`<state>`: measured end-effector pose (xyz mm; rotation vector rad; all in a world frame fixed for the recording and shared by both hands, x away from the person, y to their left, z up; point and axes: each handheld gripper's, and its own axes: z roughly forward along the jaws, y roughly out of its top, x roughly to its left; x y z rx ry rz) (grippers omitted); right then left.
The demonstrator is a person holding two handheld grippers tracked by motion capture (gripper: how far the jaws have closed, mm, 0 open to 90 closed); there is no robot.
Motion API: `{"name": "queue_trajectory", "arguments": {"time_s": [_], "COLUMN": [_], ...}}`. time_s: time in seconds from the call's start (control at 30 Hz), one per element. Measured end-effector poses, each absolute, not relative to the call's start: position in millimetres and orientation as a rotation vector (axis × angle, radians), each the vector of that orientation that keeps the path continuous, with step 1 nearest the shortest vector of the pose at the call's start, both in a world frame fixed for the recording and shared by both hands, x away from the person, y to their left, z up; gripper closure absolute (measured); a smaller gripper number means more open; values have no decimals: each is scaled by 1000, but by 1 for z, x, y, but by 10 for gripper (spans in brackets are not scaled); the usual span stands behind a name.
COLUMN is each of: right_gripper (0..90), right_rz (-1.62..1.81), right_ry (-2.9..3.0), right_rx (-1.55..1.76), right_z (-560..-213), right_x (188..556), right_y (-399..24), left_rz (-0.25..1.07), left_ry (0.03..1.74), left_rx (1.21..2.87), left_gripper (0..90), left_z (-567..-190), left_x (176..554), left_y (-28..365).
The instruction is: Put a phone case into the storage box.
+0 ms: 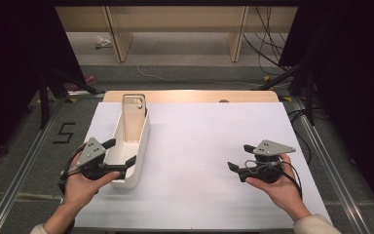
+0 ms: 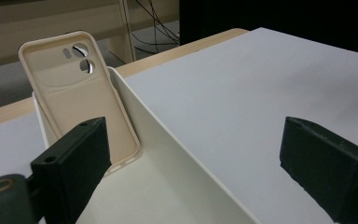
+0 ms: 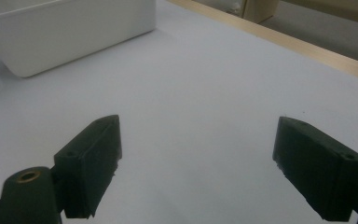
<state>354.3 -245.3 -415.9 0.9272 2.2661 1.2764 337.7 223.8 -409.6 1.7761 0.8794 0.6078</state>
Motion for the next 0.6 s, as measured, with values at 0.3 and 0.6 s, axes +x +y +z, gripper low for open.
{"name": "queue_trajectory", "arguments": {"time_s": [0.3, 0.6], "right_gripper": [162, 162], "right_rz": [1277, 1284], "right_ry": [2267, 2265], "right_rx": [927, 927], "right_z": [-416, -416], "right_x": [354, 355], "right_y": [-245, -244], "left_rz": [613, 618], "left_ry": [869, 865], "left_rx": [1783, 1786], "left_gripper": [79, 79], "left_z": [-417, -421], "left_x": [332, 332], "left_y": [226, 225]}}
